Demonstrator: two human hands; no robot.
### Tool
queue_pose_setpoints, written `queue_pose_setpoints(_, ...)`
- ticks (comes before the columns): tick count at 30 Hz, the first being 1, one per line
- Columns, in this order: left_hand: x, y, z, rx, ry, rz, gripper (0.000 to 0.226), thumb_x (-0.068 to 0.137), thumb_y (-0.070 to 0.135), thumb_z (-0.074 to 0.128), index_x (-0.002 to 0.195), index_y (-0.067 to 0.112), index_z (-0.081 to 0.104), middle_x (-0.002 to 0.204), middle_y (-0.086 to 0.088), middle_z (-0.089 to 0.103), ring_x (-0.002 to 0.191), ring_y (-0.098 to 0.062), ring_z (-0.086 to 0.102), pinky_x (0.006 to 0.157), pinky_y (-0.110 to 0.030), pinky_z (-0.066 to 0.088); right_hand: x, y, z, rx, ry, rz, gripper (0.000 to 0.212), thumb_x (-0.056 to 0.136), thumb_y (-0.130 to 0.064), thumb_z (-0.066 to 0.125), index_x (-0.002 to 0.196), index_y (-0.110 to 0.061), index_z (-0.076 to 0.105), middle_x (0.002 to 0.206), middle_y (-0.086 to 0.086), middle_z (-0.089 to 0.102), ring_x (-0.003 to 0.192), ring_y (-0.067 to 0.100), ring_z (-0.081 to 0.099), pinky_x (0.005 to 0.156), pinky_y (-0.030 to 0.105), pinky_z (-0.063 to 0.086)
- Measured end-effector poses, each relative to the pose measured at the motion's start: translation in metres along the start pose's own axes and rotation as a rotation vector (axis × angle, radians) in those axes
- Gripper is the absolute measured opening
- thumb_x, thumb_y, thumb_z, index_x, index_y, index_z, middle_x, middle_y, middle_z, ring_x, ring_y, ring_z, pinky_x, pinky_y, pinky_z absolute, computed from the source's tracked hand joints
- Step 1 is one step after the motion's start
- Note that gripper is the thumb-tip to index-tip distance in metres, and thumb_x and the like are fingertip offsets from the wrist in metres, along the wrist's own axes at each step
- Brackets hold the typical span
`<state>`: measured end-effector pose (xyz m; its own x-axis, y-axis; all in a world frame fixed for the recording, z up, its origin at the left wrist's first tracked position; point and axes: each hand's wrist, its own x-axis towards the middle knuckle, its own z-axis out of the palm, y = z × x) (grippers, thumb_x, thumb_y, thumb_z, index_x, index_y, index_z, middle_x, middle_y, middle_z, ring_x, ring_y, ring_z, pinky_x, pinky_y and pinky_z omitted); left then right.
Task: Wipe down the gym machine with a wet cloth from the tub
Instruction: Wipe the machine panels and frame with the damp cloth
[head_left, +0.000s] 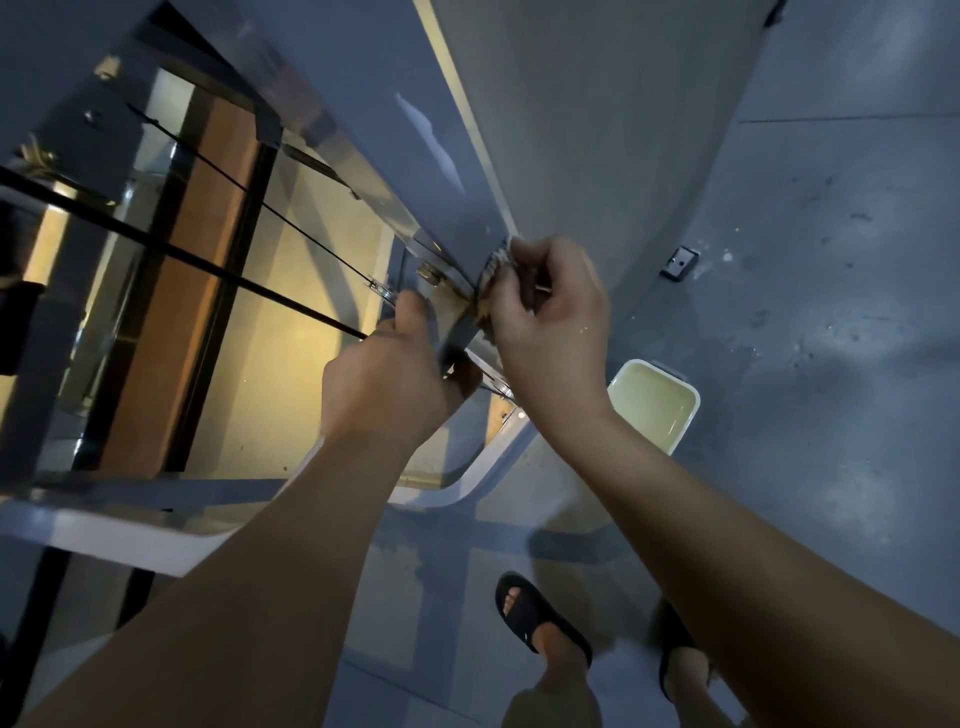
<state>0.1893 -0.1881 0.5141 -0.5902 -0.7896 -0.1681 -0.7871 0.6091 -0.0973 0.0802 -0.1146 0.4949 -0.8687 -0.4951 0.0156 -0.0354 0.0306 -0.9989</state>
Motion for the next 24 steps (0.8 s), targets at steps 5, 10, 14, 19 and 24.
queue_pose_setpoints(5, 0.001, -0.001, -0.001, -0.023, -0.007, -0.022, 0.054, 0.089, 0.060, 0.056, 0.092, 0.027, 0.014, 0.080, 0.000, 0.054, 0.062, -0.029, 0.049, 0.058, -0.035, 0.039, -0.003, -0.004, 0.003, -0.015, -0.009, -0.190, 0.006, 0.094, -0.010, 0.066, 0.097, -0.005, 0.067, 0.095, 0.004, 0.060, 0.086, 0.020, 0.062, 0.075, 0.038, 0.054)
queue_pose_setpoints(10, 0.000, -0.001, 0.000, 0.006, -0.003, -0.015, 0.056, 0.088, 0.063, 0.057, 0.095, 0.026, 0.015, 0.076, 0.004, 0.047, 0.060, -0.028, 0.047, 0.056, -0.032, 0.039, 0.004, -0.007, -0.001, -0.045, -0.008, -0.052, 0.001, 0.091, -0.014, 0.066, 0.092, -0.013, 0.067, 0.089, -0.002, 0.055, 0.079, 0.011, 0.059, 0.072, 0.030, 0.052)
queue_pose_setpoints(14, 0.000, 0.000, 0.000, 0.003, 0.008, -0.011, 0.055, 0.088, 0.063, 0.057, 0.096, 0.025, 0.018, 0.075, 0.004, 0.046, 0.061, -0.027, 0.046, 0.056, -0.032, 0.038, 0.002, -0.001, -0.004, -0.078, -0.038, -0.169, 0.002, 0.093, -0.006, 0.066, 0.094, -0.007, 0.067, 0.094, 0.003, 0.058, 0.080, 0.013, 0.058, 0.071, 0.033, 0.052)
queue_pose_setpoints(19, 0.000, -0.001, 0.001, -0.007, 0.009, -0.014, 0.058, 0.088, 0.063, 0.059, 0.093, 0.028, 0.012, 0.076, 0.004, 0.046, 0.061, -0.027, 0.047, 0.057, -0.033, 0.039, 0.003, -0.007, 0.002, -0.037, 0.017, 0.018, 0.002, 0.094, -0.012, 0.066, 0.094, -0.010, 0.067, 0.094, 0.002, 0.058, 0.082, 0.012, 0.060, 0.076, 0.037, 0.055)
queue_pose_setpoints(24, 0.000, -0.001, 0.000, -0.035, -0.005, -0.003, 0.053, 0.087, 0.061, 0.058, 0.097, 0.027, 0.019, 0.079, 0.003, 0.050, 0.064, -0.027, 0.049, 0.059, -0.034, 0.042, 0.001, 0.005, 0.001, -0.055, 0.009, -0.004, 0.002, 0.095, -0.015, 0.065, 0.095, -0.013, 0.064, 0.094, 0.004, 0.060, 0.082, 0.017, 0.062, 0.073, 0.043, 0.054)
